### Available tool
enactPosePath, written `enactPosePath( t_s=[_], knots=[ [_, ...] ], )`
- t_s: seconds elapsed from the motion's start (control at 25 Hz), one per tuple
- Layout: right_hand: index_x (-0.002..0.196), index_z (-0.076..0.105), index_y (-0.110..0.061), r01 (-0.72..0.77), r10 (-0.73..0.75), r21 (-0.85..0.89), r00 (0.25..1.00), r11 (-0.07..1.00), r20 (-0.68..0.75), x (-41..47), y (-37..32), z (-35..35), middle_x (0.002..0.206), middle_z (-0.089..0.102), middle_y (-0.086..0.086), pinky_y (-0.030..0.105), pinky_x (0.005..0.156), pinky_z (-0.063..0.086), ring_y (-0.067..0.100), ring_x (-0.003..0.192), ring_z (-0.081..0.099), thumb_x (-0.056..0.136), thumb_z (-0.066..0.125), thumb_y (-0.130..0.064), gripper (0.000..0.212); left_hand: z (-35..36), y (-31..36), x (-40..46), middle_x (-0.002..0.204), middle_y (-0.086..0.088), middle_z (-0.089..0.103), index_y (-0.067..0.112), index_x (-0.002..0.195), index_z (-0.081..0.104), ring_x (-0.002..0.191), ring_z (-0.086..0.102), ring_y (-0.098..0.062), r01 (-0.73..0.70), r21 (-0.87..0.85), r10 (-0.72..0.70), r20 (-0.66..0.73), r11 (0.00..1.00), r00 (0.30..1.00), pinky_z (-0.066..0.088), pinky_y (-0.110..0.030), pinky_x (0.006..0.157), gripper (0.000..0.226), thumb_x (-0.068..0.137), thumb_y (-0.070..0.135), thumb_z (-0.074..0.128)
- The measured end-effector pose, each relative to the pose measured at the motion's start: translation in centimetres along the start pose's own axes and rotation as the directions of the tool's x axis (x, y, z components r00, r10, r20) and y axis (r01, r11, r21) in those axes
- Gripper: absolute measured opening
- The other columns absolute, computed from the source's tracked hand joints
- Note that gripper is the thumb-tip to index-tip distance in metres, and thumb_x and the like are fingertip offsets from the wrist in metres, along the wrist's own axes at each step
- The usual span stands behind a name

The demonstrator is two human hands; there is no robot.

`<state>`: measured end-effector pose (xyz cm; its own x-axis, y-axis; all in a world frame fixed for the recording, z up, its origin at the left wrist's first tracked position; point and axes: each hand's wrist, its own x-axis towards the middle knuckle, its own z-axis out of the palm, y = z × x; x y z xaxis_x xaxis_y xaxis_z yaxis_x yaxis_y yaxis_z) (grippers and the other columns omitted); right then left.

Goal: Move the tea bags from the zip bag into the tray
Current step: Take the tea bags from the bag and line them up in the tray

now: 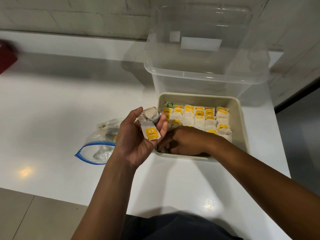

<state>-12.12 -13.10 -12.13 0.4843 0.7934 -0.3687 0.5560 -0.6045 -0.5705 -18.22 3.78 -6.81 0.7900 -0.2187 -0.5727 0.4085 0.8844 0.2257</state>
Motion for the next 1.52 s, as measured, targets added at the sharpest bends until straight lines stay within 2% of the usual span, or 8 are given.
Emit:
enactPosePath(
  t_s=[0.16, 0.28, 0.48, 0.68, 0.96, 1.08, 1.32, 1.52],
  knots=[
    [0.113, 0.074, -0.032, -0.05, 0.016, 0.267, 0.991, 0.962, 0.129, -0.1, 0.2, -0.6, 0.104, 0.073, -0.022, 0.011, 0.081, 0.047, -0.004, 0.092, 0.065, 0.091, 0.061, -0.015, 0.031, -0.3, 0.4, -0.1, 0.114, -0.017, 0.062, 0.006, 0.119, 0.061, 0.097, 0.066, -0.026, -0.033, 0.016, 0.033, -0.003, 0.999, 0.999, 0.058, -0.037, 0.084, 0.036, 0.095, 0.031, 0.055],
    [0.12, 0.071, -0.02, -0.037, -0.012, 0.493, 0.995, 0.869, 0.096, -0.4, 0.2, -1.0, 0.107, 0.075, -0.005, 0.021, 0.081, 0.053, 0.016, 0.096, 0.069, 0.092, 0.06, -0.007, 0.032, -0.4, 0.3, 0.1, 0.111, -0.018, 0.063, 0.004, 0.115, 0.064, 0.095, 0.066, -0.026, -0.028, 0.024, 0.028, -0.02, 0.999, 0.999, 0.058, -0.037, 0.083, 0.035, 0.095, 0.031, 0.055],
    [0.121, 0.063, -0.003, -0.03, -0.084, 0.72, 0.989, 0.694, 0.122, -1.6, 0.3, -2.1, 0.114, 0.069, 0.019, 0.022, 0.086, 0.052, 0.017, 0.103, 0.066, 0.089, 0.062, 0.009, 0.034, -0.6, 0.3, 0.3, 0.11, -0.019, 0.065, 0.004, 0.115, 0.064, 0.093, 0.069, -0.027, -0.022, 0.039, 0.023, -0.035, 0.999, 0.999, 0.06, -0.039, 0.076, 0.035, 0.095, 0.031, 0.056],
    [0.122, 0.064, -0.01, -0.059, -0.092, 0.642, 0.976, 0.764, 0.198, -2.2, 0.1, -1.1, 0.106, 0.07, 0.017, 0.034, 0.088, 0.053, 0.019, 0.094, 0.066, 0.084, 0.073, 0.0, 0.04, -0.8, 0.2, 0.6, 0.113, -0.019, 0.066, 0.005, 0.115, 0.063, 0.094, 0.071, -0.028, -0.029, 0.06, 0.031, -0.034, 0.998, 0.999, 0.057, -0.041, 0.087, 0.034, 0.094, 0.03, 0.056],
    [0.093, 0.07, -0.022, -0.065, 0.112, 0.6, 0.993, 0.797, -0.041, -1.6, 0.1, -1.0, 0.093, 0.074, 0.004, 0.031, 0.081, 0.055, 0.014, 0.083, 0.069, 0.085, 0.072, -0.006, 0.017, -1.0, 0.2, 1.2, 0.115, -0.02, 0.066, 0.006, 0.118, 0.062, 0.099, 0.071, -0.032, -0.048, 0.069, 0.049, -0.01, 0.996, 0.999, 0.059, -0.044, 0.085, 0.034, 0.096, 0.03, 0.054],
    [0.083, 0.065, -0.03, -0.108, 0.159, 0.39, 0.982, 0.914, -0.1, -0.4, -0.5, -0.7, 0.078, 0.066, -0.008, 0.015, 0.065, 0.045, -0.004, 0.064, 0.056, 0.086, 0.068, -0.013, 0.018, -0.7, 0.4, 1.8, 0.111, -0.018, 0.068, 0.007, 0.116, 0.063, 0.101, 0.07, -0.031, -0.05, 0.1, 0.052, -0.016, 0.994, 0.998, 0.058, -0.042, 0.087, 0.033, 0.096, 0.031, 0.052],
    [0.078, 0.058, -0.019, -0.14, 0.154, 0.091, 0.973, 0.986, -0.171, 1.1, -1.8, 0.1, 0.065, 0.052, -0.011, 0.012, 0.051, 0.033, 0.008, 0.063, 0.049, 0.084, 0.067, -0.014, 0.012, -0.2, 0.7, 2.9, 0.105, -0.018, 0.071, 0.004, 0.104, 0.068, 0.099, 0.071, -0.03, -0.07, 0.119, 0.075, -0.038, 0.99, 0.996, 0.055, -0.04, 0.088, 0.034, 0.097, 0.033, 0.051],
    [0.086, 0.064, -0.006, -0.157, 0.139, -0.055, 0.958, 0.986, -0.25, 1.7, -1.7, 1.2, 0.083, 0.065, 0.011, 0.027, 0.058, 0.034, 0.026, 0.077, 0.058, 0.084, 0.064, -0.011, 0.005, -0.2, 0.6, 3.3, 0.103, -0.017, 0.072, 0.005, 0.105, 0.066, 0.097, 0.072, -0.029, -0.083, 0.131, 0.088, -0.029, 0.988, 0.996, 0.057, -0.039, 0.085, 0.034, 0.098, 0.034, 0.05]
  ],
)
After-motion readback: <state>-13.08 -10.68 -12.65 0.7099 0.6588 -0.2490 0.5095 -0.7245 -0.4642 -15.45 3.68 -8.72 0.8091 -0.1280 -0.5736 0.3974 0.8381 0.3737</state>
